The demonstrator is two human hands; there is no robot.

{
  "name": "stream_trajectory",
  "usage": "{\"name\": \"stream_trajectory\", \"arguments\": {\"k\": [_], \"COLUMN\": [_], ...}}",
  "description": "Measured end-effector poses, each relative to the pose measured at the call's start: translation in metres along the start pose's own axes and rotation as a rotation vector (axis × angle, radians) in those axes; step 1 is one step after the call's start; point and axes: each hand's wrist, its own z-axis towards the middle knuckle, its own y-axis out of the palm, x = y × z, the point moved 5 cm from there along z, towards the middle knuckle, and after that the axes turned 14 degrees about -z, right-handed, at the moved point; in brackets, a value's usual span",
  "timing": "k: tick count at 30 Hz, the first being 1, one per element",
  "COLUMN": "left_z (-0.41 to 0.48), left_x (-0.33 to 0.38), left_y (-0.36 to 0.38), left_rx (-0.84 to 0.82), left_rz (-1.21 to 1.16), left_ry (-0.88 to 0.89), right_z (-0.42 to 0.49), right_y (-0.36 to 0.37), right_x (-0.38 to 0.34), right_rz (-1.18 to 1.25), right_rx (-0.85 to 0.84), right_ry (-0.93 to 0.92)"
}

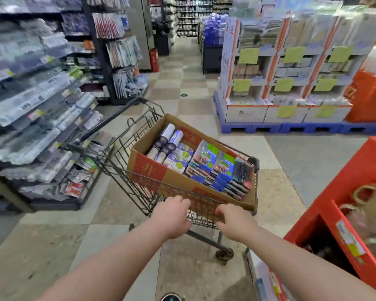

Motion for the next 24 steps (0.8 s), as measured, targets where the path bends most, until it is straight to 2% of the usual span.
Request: {"name": "stream_trajectory", "arguments": {"k": [7,11,20,24], "left_z": [0.077,0.127,0.229,0.260], "left_x": [-0.003,-0.021,-0.099,-0.127], "left_y": [-0.070,-0.094,-0.094,-0.086], "left_rx": [0.089,0.116,-0.062,-0.126], "left_rz": [0.001,-0.008,0.027,0.032], "left_ry": [0.075,0.141,0.175,0.176], "right_z": [0.047,0.084,0.203,0.247], "right_y": [0.022,0.021,-0.020,-0.032], "right_x": [0.012,0.017,0.013,0.005], "right_rz": [0.032,0.038,0.130,0.150], "right_rx": [-0.138,-0.159,-0.126,-0.124], "right_ry": [0.031,0.075,0.218,0.222]}}
